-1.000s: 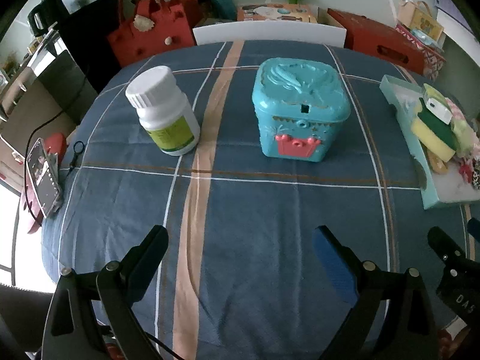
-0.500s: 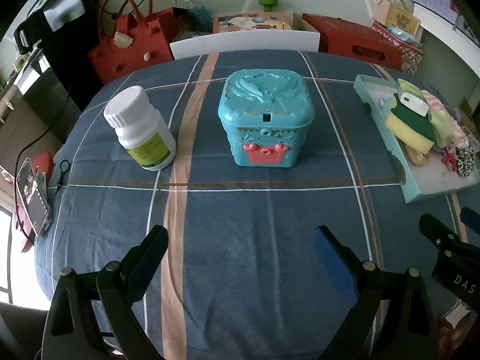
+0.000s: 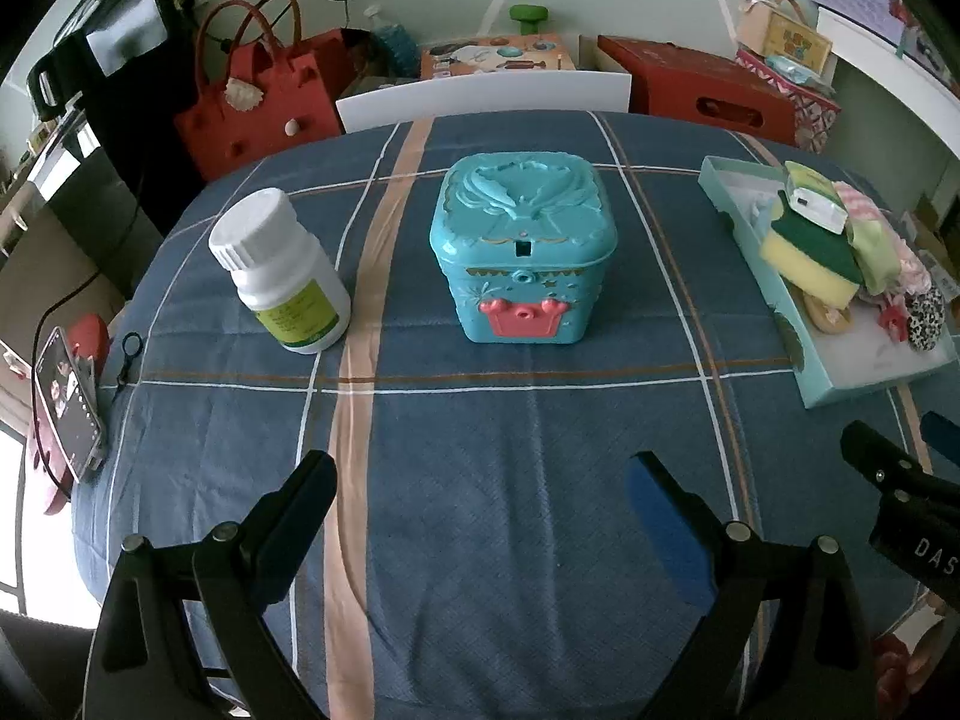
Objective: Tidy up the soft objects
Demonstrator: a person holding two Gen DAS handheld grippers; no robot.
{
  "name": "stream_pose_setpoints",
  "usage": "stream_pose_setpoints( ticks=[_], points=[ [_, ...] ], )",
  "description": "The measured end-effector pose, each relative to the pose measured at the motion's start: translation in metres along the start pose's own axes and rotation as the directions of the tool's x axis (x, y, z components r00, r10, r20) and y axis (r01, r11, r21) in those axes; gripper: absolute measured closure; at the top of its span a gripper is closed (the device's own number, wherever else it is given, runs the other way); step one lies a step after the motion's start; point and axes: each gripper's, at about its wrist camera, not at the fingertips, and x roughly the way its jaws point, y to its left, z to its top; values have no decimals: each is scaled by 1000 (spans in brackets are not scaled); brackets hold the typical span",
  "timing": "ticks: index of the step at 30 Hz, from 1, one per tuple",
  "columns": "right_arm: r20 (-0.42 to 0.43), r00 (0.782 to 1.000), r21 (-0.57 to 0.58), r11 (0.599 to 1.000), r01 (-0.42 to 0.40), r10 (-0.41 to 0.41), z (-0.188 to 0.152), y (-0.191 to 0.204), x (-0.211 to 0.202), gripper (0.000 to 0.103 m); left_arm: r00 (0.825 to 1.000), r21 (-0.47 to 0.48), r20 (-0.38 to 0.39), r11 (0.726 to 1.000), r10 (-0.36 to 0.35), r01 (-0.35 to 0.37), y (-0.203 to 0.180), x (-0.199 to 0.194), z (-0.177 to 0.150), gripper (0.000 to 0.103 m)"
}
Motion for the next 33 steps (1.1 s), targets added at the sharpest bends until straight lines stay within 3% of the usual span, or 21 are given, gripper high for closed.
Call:
stream_pose_setpoints(
  ticks=[33],
  points=[
    [-11, 1000, 12, 1000, 11, -11, -1, 0, 2, 11, 1000, -17, 21, 1000, -10, 11, 4, -8, 1, 6]
  ],
)
